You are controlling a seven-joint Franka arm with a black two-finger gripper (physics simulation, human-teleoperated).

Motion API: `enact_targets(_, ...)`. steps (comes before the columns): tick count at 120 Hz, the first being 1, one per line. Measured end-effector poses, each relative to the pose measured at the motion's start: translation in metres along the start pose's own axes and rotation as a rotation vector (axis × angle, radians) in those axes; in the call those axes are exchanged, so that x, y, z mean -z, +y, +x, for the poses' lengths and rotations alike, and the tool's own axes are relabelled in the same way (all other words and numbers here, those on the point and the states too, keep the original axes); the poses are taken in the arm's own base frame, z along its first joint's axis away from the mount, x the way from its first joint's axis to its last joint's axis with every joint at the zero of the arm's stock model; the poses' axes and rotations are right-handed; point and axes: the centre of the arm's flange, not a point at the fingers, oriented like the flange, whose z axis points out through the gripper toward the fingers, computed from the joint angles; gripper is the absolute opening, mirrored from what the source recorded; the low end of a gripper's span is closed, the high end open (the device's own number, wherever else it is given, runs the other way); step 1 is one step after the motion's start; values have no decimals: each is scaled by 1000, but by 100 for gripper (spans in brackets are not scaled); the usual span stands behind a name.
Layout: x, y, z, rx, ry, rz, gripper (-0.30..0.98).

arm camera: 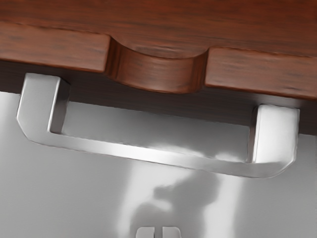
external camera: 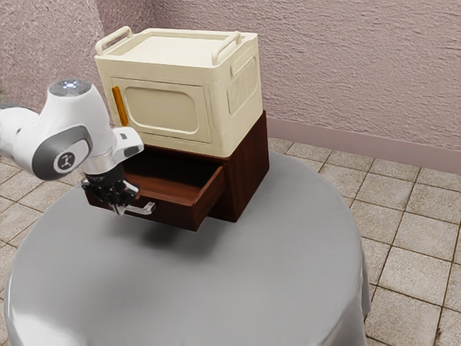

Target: Push the drawer handle with one arm to close the drawer

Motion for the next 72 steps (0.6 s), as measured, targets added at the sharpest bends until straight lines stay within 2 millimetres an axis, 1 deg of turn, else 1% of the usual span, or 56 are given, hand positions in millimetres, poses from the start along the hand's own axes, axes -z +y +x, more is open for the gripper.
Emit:
enact_targets(8, -4, 1, -1, 0, 17, -8, -9)
enact_targets(15, -14, 2, -7, -2, 17, -14, -10)
enact_targets(24, -24, 4, -7, -4, 20, -18, -10)
enact_targets(32, -33, -1, -5, 9, 21, -18, -10)
enact_targets(41, -36, -3, -2, 15, 31, -21, -10)
enact_targets(72, -53, -4, 8, 10, 34, -16, -10)
